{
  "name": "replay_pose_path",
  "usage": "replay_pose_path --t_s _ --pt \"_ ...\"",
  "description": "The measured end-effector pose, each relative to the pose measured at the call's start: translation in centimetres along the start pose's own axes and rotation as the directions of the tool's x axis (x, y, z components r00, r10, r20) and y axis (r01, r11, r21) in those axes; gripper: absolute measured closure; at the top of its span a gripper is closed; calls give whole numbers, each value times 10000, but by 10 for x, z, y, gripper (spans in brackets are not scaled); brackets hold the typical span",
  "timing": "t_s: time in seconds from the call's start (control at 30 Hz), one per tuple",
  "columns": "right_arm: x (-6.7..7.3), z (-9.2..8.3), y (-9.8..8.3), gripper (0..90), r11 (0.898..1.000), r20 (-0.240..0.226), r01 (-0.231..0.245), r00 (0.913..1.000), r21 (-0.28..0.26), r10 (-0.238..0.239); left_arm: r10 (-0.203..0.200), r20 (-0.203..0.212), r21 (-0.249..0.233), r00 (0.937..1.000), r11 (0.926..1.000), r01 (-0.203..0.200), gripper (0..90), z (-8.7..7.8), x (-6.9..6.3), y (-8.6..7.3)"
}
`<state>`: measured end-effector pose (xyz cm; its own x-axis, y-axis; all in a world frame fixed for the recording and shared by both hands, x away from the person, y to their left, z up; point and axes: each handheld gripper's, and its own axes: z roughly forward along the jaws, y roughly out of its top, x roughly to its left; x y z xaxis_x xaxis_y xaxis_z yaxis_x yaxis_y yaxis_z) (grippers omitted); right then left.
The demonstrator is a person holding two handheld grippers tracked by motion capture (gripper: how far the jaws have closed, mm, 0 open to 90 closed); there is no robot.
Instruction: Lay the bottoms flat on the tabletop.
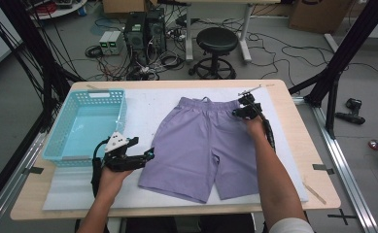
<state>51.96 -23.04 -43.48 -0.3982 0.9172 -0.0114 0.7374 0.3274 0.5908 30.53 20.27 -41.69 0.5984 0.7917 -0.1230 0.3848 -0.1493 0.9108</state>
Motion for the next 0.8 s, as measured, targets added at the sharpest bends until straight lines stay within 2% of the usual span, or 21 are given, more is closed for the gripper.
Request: replay_pose_path --t_s 0.07,0.17,0.2,0.27,0.3,0.4,0.5,0.57,0.6,0.67,0.73,0.8 --pt "2 4 1 825 9994 754 238 9968 233 -254 1 -7 -5 10000 10000 -1 239 1 -1 0" --pt "3 9 5 790 10000 1103 23 9939 -41 -19 16 -54 -31 10000 10000 -16 238 0 -2 0" --pt "2 9 6 774 9997 1043 -82 9945 -215 104 -1 -68 -54 10000 10000 0 238 -1 -1 0" --pt "1 4 5 754 9947 485 -517 9972 -890 562 -26 -60 -108 10000 9999 25 238 -2 0 0" --pt "1 1 6 736 9938 484 -507 9973 -988 557 -33 -34 -128 10000 9999 33 239 -3 1 1" --pt "0 -18 6 626 9912 89 -261 9996 -1299 275 -75 58 -233 10000 9997 77 238 -3 5 1" --pt "-2 -43 -1 469 9857 -664 -425 9973 -1629 320 -146 125 -312 9998 9994 150 238 -2 7 1" --pt "-3 -58 -13 421 9795 -764 86 9968 -2014 -245 -214 153 -365 9997 9991 219 238 -1 8 1" --pt "-3 -61 -17 392 9846 -691 196 9971 -1738 -320 -274 164 -395 9995 9988 280 238 -1 9 0" --pt "-6 -69 -33 420 9869 -666 537 9957 -1519 -644 -323 126 -402 9994 9987 328 238 -1 11 0" --pt "-9 -78 -53 579 9871 -766 648 9941 -1464 -767 -347 101 -444 9993 9984 351 238 -2 11 0" --pt "-11 -81 -68 616 9887 -810 625 9940 -1362 -740 -315 163 -471 9994 9984 322 238 -2 10 0"
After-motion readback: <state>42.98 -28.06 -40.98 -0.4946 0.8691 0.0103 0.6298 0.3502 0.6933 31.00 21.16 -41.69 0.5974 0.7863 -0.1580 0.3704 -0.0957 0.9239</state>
